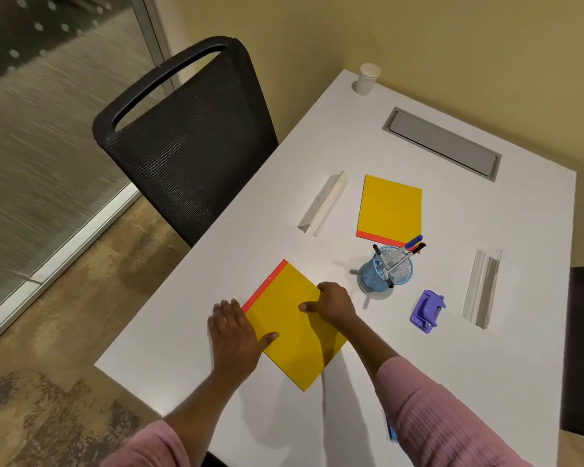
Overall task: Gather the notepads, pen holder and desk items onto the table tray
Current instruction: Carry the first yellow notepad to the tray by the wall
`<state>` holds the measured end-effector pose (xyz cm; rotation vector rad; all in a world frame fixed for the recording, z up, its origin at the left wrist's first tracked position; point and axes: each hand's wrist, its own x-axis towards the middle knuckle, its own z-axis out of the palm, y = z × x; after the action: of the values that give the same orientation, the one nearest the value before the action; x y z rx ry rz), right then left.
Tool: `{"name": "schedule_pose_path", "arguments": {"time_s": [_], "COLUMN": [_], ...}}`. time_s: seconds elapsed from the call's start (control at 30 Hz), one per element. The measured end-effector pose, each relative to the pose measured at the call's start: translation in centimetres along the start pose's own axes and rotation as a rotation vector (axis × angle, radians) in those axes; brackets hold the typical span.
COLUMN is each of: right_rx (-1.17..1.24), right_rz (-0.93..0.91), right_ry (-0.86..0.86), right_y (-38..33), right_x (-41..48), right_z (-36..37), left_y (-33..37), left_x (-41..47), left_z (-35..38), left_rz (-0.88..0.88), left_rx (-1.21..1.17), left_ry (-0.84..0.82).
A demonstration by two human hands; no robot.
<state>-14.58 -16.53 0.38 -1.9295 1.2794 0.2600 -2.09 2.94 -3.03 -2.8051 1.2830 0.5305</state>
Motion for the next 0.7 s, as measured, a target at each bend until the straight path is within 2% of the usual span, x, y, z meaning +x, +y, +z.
{"name": "schedule_pose_path", "arguments": {"time_s": [0.2,0.37,0.5,0.7], "right_rx": [0.274,0.558,0.787,0.985], "right_rz": [0.018,0.059,0.073,0.027], "right_ry": [0.091,0.173,0.237,0.248], "right_y": [-2.7,-8.1,-13.4,-21.9], "right_x": [-4.8,-9.1,-12.5,-16.7], "right_z": [2.6,4.9,7.3,12.0], "left_y": [-3.1,-8.2,-13.3,-21.5], "left_x": [-3.6,-4.2,-4.3,-5.3], "left_z": [-1.8,-6.3,-10.3,-15.8], "left_rz": [-0.17,-0.126,-0.108,-0.155], "left_rx": [-0.24,-0.389,-0.833,-0.997], "left_ry": [0.069,-0.029,-0.036,0.103]}}
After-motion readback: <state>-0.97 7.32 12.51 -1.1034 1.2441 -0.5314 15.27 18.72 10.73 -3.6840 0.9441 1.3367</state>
